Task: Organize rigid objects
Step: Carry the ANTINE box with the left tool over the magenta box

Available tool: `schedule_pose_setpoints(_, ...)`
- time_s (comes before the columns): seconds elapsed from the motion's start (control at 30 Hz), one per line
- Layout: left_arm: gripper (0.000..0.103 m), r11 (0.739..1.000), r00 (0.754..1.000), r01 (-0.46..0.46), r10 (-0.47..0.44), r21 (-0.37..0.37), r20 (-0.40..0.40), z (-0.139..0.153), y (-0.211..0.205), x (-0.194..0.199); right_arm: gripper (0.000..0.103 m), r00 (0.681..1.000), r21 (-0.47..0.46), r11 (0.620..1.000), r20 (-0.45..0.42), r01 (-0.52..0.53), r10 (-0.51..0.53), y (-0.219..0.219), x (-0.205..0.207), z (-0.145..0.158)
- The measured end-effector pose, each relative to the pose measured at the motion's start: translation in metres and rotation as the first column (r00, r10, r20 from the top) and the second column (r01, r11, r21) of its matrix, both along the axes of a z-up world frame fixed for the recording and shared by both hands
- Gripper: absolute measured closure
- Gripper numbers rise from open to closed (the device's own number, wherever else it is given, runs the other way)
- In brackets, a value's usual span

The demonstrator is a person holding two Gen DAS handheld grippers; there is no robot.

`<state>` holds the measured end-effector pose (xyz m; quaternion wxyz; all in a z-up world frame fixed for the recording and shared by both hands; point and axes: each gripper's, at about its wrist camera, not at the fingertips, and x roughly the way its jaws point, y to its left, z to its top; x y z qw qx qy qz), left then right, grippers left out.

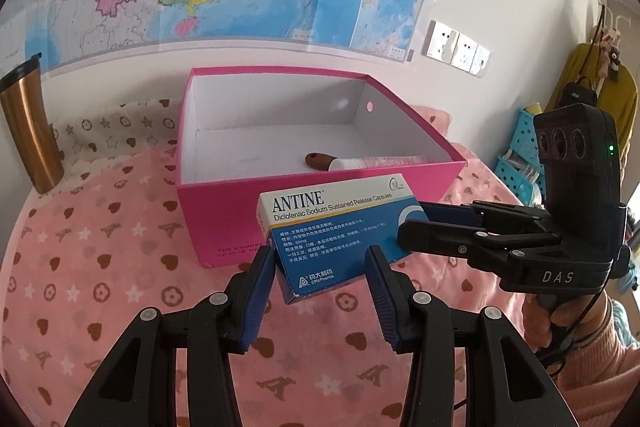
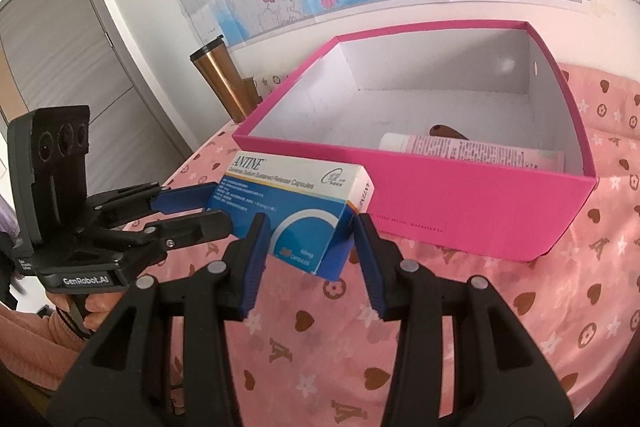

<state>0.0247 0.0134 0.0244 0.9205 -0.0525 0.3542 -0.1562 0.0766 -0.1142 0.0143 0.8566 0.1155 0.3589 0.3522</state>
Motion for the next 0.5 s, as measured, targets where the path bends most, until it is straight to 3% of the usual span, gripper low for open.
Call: schedule_pose_setpoints(0.5, 0.057, 1.0, 1.0, -0.005, 0.004, 0.011, 0.03, 0.0078, 0.0028, 0.0044, 0.056, 1.0, -0.001, 1.0, 0.024, 0.003, -0.003, 0.0021, 0.0035, 0.0078)
